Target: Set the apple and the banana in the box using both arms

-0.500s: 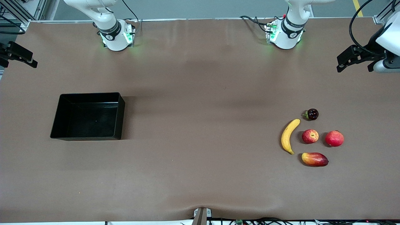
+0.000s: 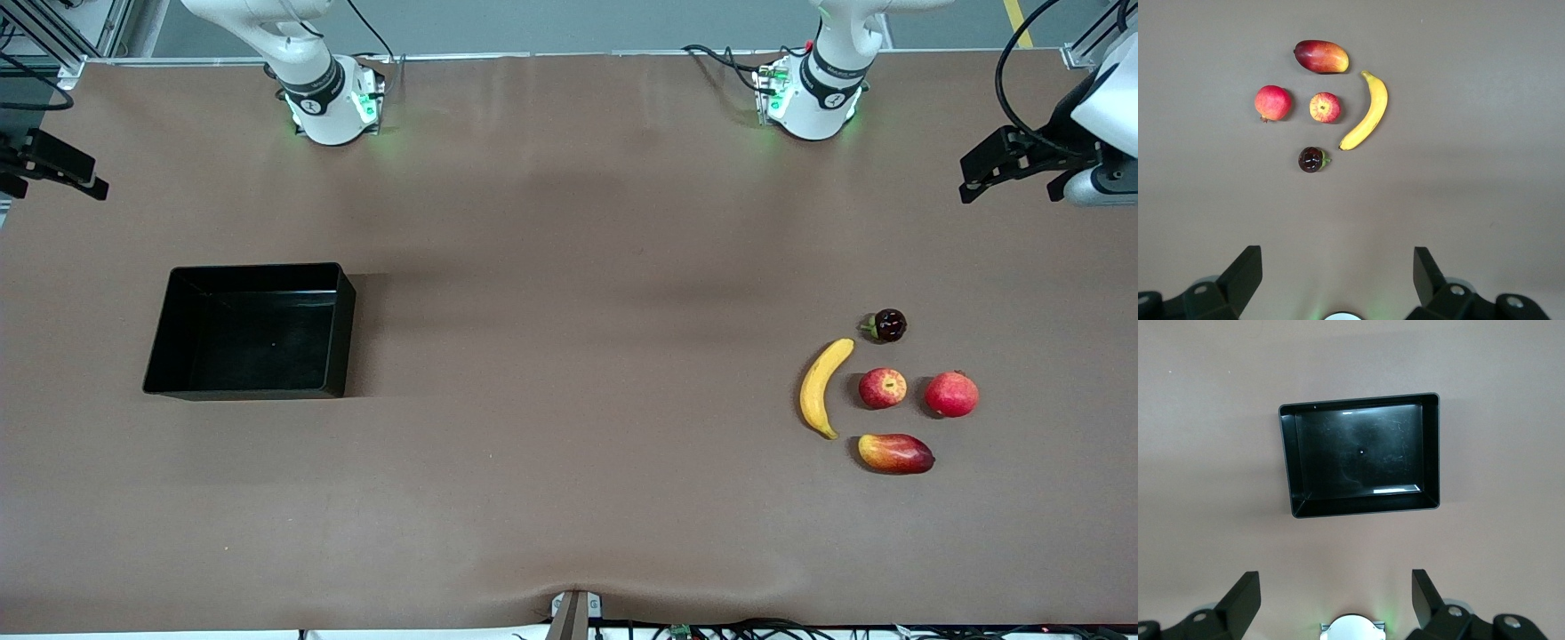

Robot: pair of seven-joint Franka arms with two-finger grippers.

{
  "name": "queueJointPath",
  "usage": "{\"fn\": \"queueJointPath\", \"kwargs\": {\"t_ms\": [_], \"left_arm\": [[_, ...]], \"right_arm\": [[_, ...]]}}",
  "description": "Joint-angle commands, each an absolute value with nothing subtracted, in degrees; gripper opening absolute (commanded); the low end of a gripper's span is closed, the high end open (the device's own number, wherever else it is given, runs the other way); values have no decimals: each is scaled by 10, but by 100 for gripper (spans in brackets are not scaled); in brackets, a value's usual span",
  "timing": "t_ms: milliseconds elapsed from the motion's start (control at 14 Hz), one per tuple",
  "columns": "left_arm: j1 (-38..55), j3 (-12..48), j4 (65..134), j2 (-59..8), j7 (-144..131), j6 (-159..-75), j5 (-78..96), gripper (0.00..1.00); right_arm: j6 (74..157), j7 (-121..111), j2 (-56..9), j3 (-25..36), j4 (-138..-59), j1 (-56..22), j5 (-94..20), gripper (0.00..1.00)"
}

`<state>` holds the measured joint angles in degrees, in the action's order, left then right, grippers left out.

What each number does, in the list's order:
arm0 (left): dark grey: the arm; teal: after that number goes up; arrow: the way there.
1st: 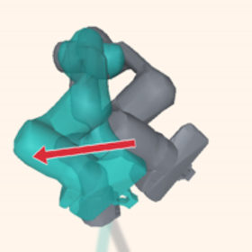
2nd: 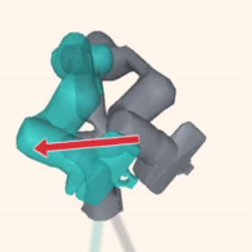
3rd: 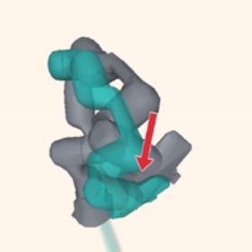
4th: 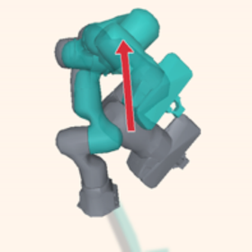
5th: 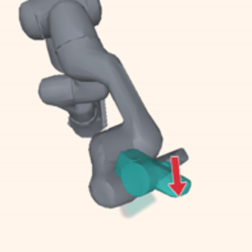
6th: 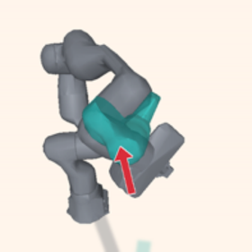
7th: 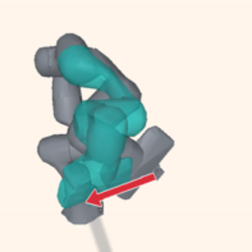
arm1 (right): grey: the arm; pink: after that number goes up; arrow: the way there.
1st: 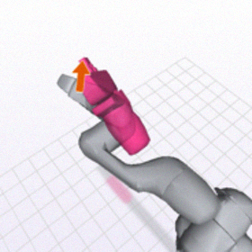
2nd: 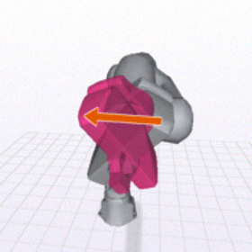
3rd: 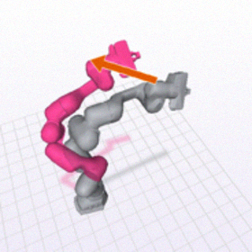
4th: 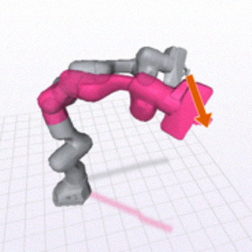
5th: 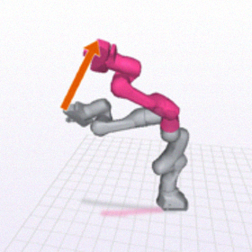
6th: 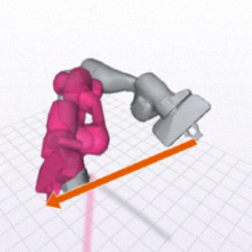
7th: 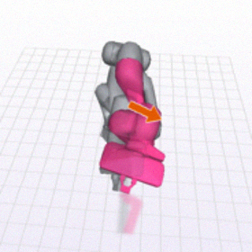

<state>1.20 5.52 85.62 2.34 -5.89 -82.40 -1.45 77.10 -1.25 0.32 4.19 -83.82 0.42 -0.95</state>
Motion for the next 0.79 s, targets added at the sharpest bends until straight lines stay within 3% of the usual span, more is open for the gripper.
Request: {"fn": "queueJointPath", "kwargs": {"t_ms": [0, 286, 714], "left_arm": [[12, 55, 843, -7, -61, -808, -13, 100], [7, 52, 878, -58, -68, -844, -19, 100], [8, 54, 1017, -59, -111, -1005, -59, 100]], "right_arm": [[762, -25, -54, 37, -819, 35, -5, 100], [772, -114, -134, 37, -820, 76, -3, 100], [922, -147, -241, 38, -855, 153, 0, 100]]}}
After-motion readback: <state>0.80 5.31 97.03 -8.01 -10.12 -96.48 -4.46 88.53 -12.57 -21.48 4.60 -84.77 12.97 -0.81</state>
